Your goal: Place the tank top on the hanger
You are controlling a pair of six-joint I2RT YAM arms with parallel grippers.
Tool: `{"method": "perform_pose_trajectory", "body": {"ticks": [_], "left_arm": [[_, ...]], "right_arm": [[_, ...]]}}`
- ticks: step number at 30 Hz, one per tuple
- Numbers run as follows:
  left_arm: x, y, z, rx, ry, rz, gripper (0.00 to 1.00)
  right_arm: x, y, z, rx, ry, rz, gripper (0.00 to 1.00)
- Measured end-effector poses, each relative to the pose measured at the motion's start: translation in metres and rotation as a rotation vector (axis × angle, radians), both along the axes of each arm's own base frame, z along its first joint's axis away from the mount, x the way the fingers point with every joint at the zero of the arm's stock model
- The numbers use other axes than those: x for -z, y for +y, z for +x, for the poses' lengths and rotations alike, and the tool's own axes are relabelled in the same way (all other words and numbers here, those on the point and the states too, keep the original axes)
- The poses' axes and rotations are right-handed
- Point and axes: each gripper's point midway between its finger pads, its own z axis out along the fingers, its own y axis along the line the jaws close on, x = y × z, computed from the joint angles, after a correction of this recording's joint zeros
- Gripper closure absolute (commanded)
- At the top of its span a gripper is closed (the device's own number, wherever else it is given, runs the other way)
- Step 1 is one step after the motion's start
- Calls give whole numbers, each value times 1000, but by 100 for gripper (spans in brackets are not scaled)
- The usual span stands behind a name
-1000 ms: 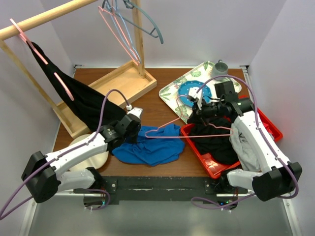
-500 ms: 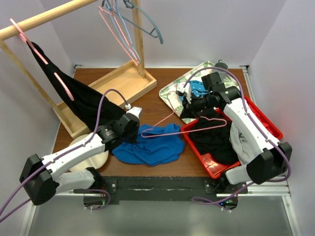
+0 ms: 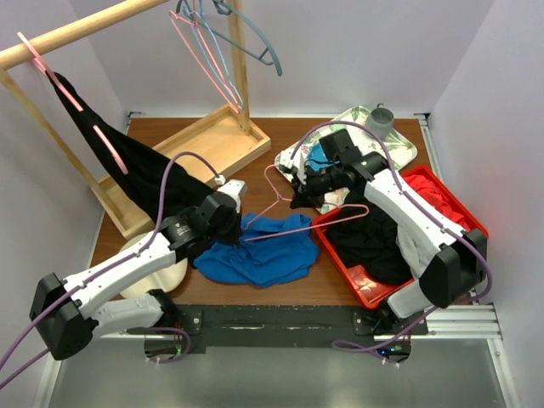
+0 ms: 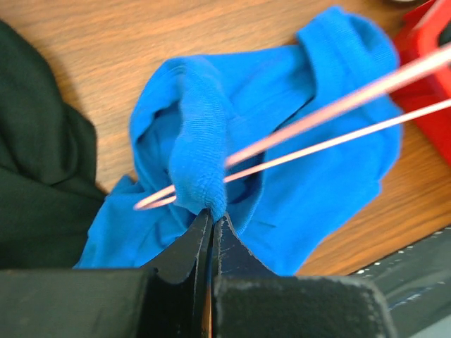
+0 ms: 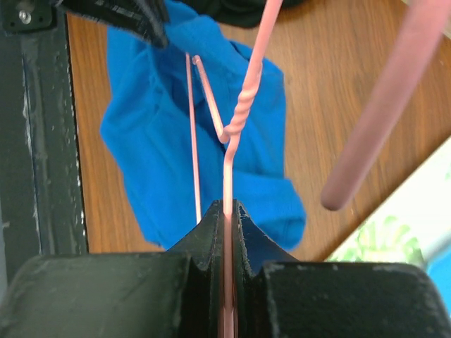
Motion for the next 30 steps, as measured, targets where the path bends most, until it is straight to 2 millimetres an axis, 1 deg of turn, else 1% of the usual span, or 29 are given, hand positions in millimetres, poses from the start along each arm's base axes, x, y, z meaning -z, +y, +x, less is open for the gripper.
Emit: {"method": "perform_pose_trajectory", "body": {"ticks": [3, 6, 8, 9, 11, 12, 14, 15, 17, 20, 21, 24, 27, 30], "left_arm": [[-8, -2, 0, -7, -15, -36, 100], [-20, -5, 1, -20, -41, -84, 99], [-30, -7, 3, -29, -62, -123, 87], [-35, -9, 3, -29, -75, -144, 74], [-43, -11, 3, -21, -87, -170, 59], [-48, -13, 2, -17, -91, -184, 43], [-58, -13, 1, -6, -106, -200, 31], [-62, -13, 1, 4, -117, -203, 21], [-74, -9, -2, 25, -142, -200, 13], [-88, -1, -7, 56, -176, -179, 8], [-92, 2, -9, 73, -190, -168, 4], [-101, 8, -17, 165, -239, -128, 2], [-104, 7, -26, 311, -292, -82, 2], [-103, -3, -34, 490, -351, -56, 2]], "right_arm": [[4, 12, 5, -1, 10, 19, 100], [5, 25, 4, -25, 29, 56, 100], [6, 36, 0, -53, 47, 85, 100], [8, 40, -3, -67, 60, 96, 100], [11, 46, -8, -86, 80, 106, 100], [14, 47, -10, -91, 91, 106, 100], [15, 47, -14, -101, 108, 114, 100], [14, 46, -14, -103, 112, 119, 100], [11, 45, -14, -112, 116, 139, 100], [4, 40, -16, -135, 112, 167, 100], [2, 38, -18, -147, 111, 176, 100], [-2, 35, -26, -197, 105, 196, 100], [1, 30, -38, -254, 114, 188, 100], [3, 25, -50, -308, 117, 180, 100]]}}
